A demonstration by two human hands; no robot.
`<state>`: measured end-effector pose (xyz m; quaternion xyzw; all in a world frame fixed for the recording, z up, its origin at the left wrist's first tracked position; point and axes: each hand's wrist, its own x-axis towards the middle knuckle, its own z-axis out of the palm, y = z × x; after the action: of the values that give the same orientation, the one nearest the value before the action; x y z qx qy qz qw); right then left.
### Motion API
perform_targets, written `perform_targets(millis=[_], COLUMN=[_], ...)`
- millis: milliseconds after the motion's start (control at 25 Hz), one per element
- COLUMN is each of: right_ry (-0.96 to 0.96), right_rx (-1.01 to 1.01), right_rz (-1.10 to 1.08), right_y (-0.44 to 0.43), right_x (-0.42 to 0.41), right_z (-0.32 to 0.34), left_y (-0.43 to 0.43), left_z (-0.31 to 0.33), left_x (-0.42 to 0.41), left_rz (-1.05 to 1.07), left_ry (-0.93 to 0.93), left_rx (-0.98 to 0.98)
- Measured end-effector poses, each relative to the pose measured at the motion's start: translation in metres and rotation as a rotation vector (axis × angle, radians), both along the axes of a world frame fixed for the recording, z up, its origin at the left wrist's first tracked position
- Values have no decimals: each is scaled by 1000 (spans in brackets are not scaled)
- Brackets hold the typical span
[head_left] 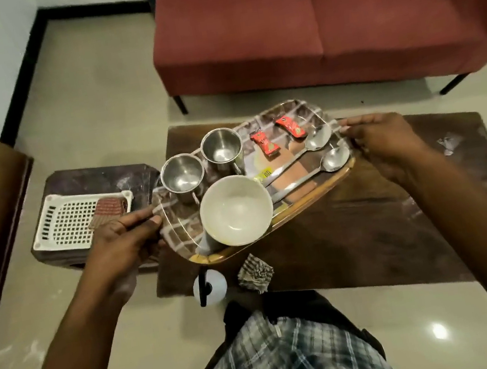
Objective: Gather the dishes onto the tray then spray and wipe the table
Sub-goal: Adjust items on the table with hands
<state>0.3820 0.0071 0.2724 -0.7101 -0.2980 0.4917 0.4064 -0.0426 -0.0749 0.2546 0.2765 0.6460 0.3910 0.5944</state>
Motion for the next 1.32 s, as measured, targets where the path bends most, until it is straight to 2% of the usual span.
perform_targets(millis=[320, 520, 880, 1320], right_ry=[242, 247, 190, 121], right_rx=[-9, -1, -127, -325], right_rz=[-39, -75, -182, -305], right_y=[-98, -121, -107, -72], right_x=[96, 183, 295, 324], right_z=[26, 17, -61, -207], left_y=[17, 34, 67, 129], left_z=[56, 47, -28, -173], left_x=[77, 167, 292, 366], left_rz=[-95, -91, -150, -166], left_ry=[24, 34, 97, 207], left_rx=[64, 55, -6, -210])
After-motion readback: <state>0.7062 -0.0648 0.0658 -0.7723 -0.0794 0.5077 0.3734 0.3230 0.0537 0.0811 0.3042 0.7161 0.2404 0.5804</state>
